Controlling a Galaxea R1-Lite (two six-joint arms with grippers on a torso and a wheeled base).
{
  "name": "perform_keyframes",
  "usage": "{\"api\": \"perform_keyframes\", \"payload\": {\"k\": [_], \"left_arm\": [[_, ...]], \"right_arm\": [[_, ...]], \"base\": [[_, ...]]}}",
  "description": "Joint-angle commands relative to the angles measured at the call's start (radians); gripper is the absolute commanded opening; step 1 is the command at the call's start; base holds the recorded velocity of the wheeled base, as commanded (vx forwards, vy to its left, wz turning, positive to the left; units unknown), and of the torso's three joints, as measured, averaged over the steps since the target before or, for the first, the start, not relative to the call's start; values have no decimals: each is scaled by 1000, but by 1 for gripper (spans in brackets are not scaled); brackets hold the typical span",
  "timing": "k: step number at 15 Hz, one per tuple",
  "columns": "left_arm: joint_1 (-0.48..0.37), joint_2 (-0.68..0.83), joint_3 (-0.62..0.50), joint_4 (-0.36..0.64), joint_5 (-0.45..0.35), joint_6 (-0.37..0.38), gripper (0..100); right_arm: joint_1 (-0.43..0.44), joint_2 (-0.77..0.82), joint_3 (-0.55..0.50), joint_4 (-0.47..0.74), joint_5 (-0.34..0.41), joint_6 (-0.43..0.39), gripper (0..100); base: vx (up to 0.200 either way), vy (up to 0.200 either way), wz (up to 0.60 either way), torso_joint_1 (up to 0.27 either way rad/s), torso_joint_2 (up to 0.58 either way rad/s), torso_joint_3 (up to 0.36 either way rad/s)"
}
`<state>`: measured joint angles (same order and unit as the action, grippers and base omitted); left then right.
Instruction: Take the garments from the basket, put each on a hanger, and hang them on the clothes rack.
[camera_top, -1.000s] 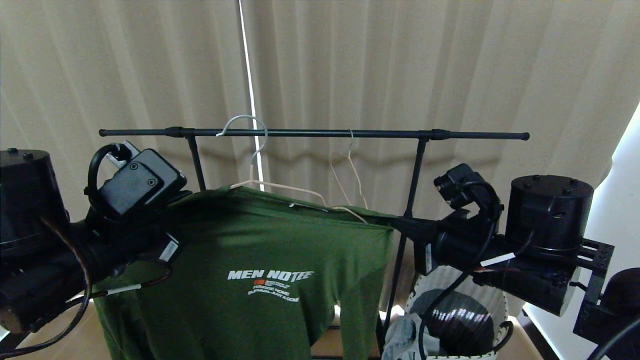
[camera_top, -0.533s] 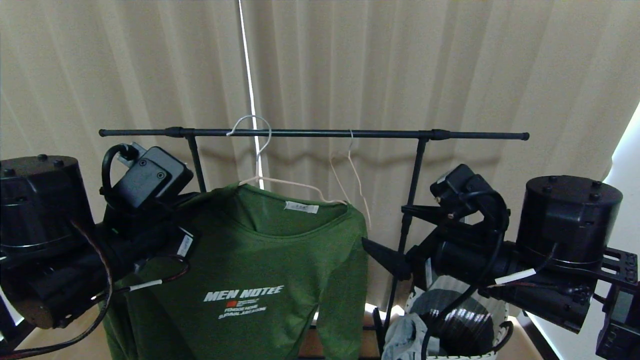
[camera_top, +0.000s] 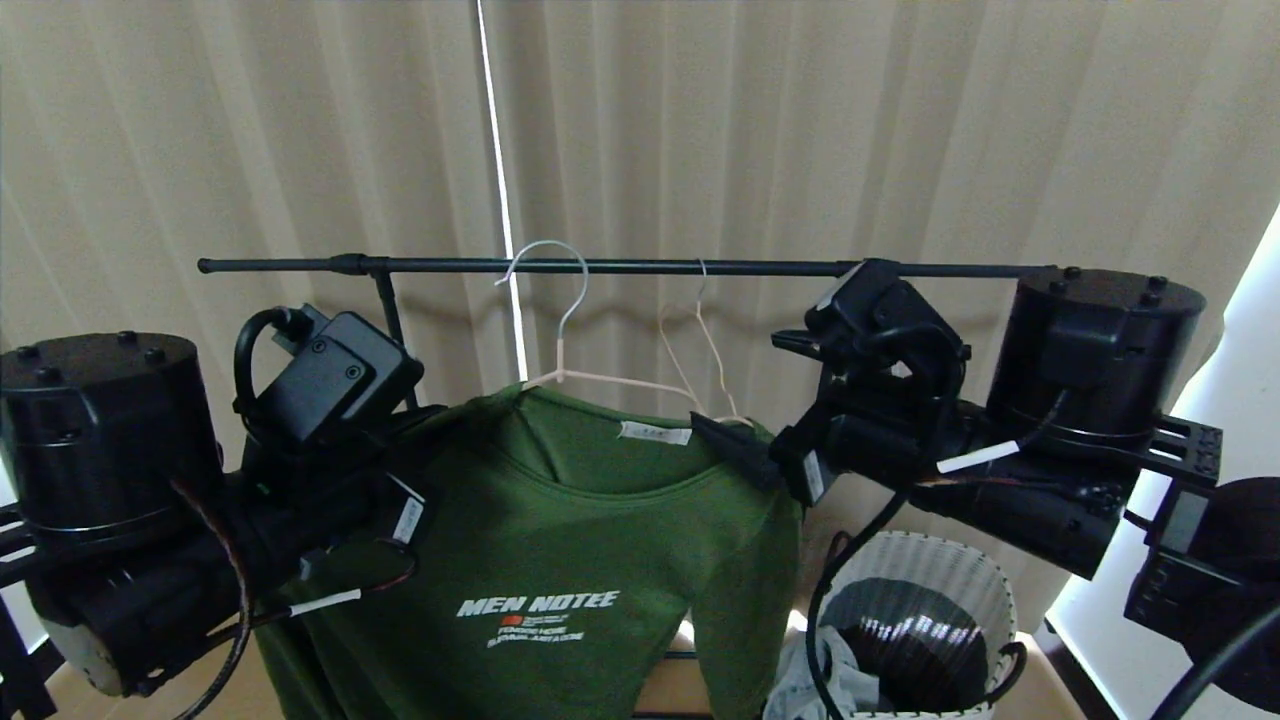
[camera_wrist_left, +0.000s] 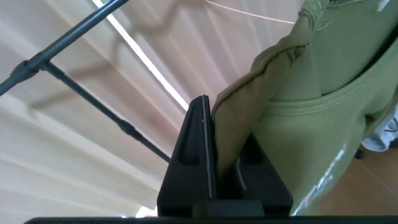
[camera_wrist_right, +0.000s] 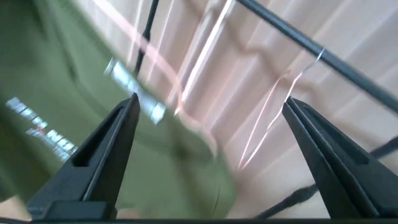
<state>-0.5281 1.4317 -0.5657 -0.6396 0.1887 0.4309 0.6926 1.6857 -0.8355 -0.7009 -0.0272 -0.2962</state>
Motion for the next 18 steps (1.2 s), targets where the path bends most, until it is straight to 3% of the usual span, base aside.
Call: {"api": "perform_keyframes", "payload": {"k": [1,5,12,13,18], "left_arm": [[-20,-4,3,-3,0,0,0],[-32,-2,27,-86,-2,2,0],[-38,-4,46,-120,-2,-6,0],[-44,-4,50,-129,-2,-7,0],[-56,-7,64,-161,-6,-6,0]], "right_arm": [[1,57,-62,23,-2,-6,100],[1,124,-123,27,-8,-32,100],[47,127,-122,26,-8,-52,100],[47,137,-123,18,-8,-52,0],[47,134,-116,12,-7,-52,0]], "base": [[0,0,0,0,0,0],[0,0,0,0,0,0],[0,0,0,0,0,0],[0,0,0,0,0,0],[0,0,0,0,0,0]]}}
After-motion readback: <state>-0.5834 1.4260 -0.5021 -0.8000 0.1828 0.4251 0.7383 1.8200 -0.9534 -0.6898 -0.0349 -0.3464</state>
